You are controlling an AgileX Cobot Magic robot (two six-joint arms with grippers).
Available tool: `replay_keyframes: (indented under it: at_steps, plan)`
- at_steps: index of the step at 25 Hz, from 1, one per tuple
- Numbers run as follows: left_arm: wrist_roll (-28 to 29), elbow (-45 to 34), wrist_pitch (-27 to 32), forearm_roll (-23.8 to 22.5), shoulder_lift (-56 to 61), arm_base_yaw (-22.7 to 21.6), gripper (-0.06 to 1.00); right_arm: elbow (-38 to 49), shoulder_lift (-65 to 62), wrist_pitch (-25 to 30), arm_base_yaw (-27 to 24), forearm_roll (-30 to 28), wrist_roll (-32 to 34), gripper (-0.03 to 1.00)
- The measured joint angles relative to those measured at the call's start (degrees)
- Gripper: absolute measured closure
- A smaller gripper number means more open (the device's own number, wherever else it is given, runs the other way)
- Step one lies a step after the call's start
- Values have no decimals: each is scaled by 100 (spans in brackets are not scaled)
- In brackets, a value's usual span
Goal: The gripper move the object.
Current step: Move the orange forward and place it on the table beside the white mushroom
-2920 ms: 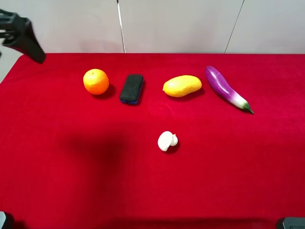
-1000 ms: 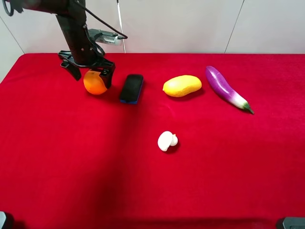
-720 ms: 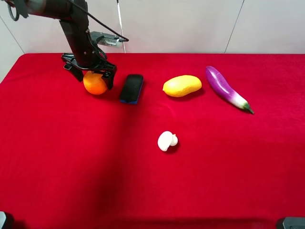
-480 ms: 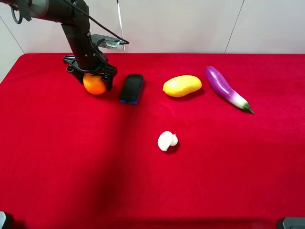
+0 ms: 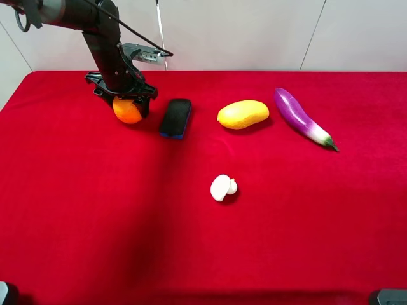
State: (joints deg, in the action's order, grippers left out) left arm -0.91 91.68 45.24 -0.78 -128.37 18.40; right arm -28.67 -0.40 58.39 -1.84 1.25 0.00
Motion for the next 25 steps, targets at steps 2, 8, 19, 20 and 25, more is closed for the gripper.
replay_keyframes:
  at_steps: [2,8,19,20,25]
  plan:
    - [0,0,9,0,38,0,22,0,0,0,0,0,0,27]
    - [42,223,503,7,290,0,22,0,0,0,0,0,0,27]
    - [216,332,1499,78,764,12,22,0,0,0,0,8,0,27]
    - [222,332,1575,78,810,32,22,0,0,0,0,8,0,27]
    - [234,332,1764,25,1063,249,22,0,0,0,0,9,0,27]
